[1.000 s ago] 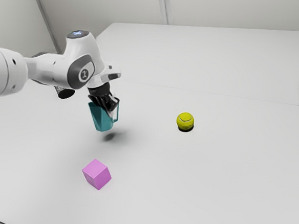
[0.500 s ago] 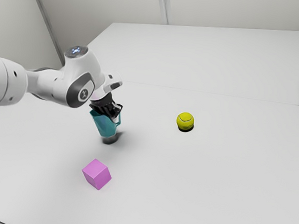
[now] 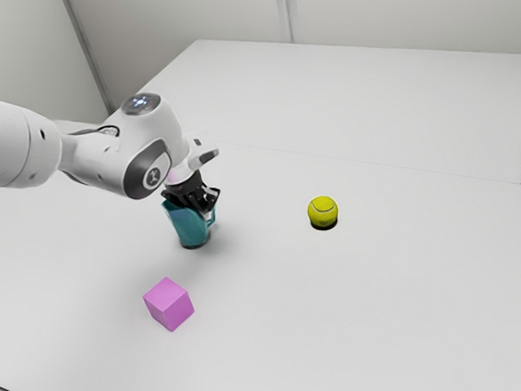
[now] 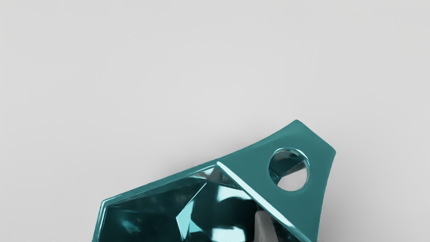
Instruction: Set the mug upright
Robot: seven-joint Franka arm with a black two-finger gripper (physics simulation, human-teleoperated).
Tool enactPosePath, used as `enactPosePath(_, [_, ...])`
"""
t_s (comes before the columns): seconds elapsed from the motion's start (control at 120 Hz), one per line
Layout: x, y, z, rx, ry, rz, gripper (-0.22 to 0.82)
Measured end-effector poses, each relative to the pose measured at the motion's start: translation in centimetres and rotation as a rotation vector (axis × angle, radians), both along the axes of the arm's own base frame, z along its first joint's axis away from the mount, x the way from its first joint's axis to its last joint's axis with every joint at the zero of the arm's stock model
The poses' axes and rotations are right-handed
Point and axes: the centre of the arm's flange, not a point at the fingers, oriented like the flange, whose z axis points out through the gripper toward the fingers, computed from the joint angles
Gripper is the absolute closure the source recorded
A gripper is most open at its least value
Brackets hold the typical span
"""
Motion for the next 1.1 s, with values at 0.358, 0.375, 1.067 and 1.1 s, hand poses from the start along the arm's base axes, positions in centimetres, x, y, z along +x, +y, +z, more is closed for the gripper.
enactPosePath(0.358, [-0.2,0.1,2.7,-0.005,-0.040,0.017,0.14])
enactPosePath(0.375, [-0.2,0.1,3.0,-0.005,-0.044,0.017,0.13])
enactPosePath(1.067, [0.2,-1.7,21.8,0.026,0.018,0.025,0.01])
enactPosePath(1.1, [0.3,-1.9,23.2,0.027,0.018,0.024,0.00])
